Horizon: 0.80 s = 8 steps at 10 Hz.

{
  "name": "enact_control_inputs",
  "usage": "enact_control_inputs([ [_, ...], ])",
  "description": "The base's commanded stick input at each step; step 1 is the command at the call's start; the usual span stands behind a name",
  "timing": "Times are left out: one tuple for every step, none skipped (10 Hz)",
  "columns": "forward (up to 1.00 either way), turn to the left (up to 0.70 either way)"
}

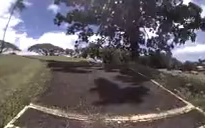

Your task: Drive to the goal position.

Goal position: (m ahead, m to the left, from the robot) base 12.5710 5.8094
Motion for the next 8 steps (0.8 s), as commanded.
enact_control_inputs([
  [0.70,0.35],
  [0.70,0.22],
  [0.70,0.02],
  [0.70,0.01],
  [0.70,0.00],
  [0.70,0.18],
  [0.70,0.30],
  [0.70,0.35],
])
